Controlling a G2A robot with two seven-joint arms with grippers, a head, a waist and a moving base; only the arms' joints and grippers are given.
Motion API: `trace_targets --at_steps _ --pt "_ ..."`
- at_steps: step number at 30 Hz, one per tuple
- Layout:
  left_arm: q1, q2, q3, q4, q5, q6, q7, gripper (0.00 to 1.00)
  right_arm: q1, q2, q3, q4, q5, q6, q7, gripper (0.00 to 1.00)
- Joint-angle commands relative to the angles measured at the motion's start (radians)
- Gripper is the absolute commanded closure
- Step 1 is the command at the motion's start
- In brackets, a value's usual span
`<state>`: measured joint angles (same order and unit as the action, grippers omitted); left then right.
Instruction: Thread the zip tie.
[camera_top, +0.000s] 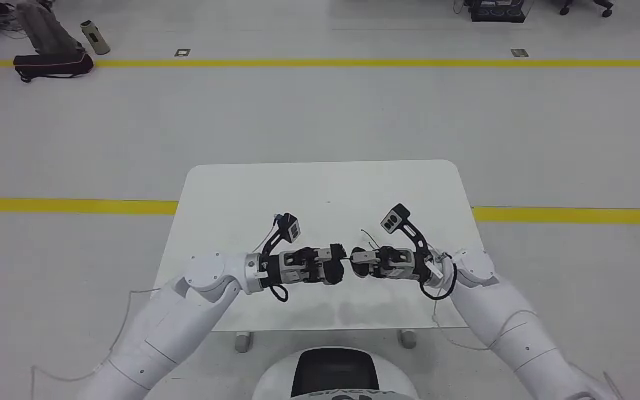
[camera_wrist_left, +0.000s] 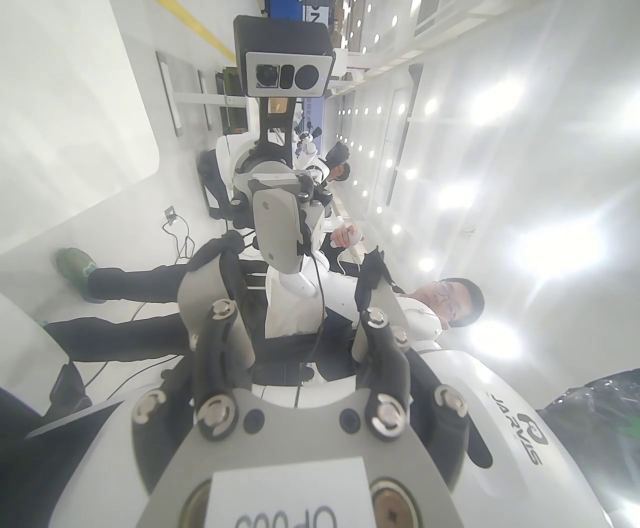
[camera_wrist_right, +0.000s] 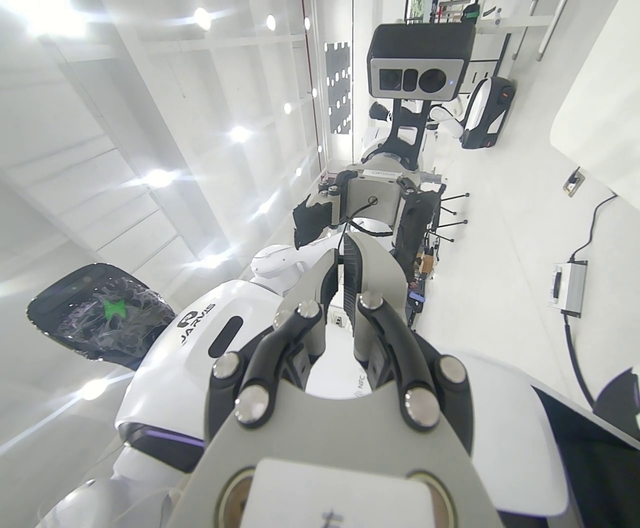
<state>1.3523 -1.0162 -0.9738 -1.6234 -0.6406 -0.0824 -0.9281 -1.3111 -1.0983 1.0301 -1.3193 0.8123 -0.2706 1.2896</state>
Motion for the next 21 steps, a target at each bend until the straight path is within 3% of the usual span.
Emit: trace_targets --at_steps 1,21 --pt "0.000 0.000 0.000 0.000 0.000 0.000 -0.001 0.55 -0.001 0.000 0.001 0.000 0.000 0.001 0.000 1.00" --pt "-0.015 0.002 0.012 0.021 0.002 0.019 -0.005 0.65 0.005 -0.004 0.007 0.019 -0.034 0.025 0.005 1.00"
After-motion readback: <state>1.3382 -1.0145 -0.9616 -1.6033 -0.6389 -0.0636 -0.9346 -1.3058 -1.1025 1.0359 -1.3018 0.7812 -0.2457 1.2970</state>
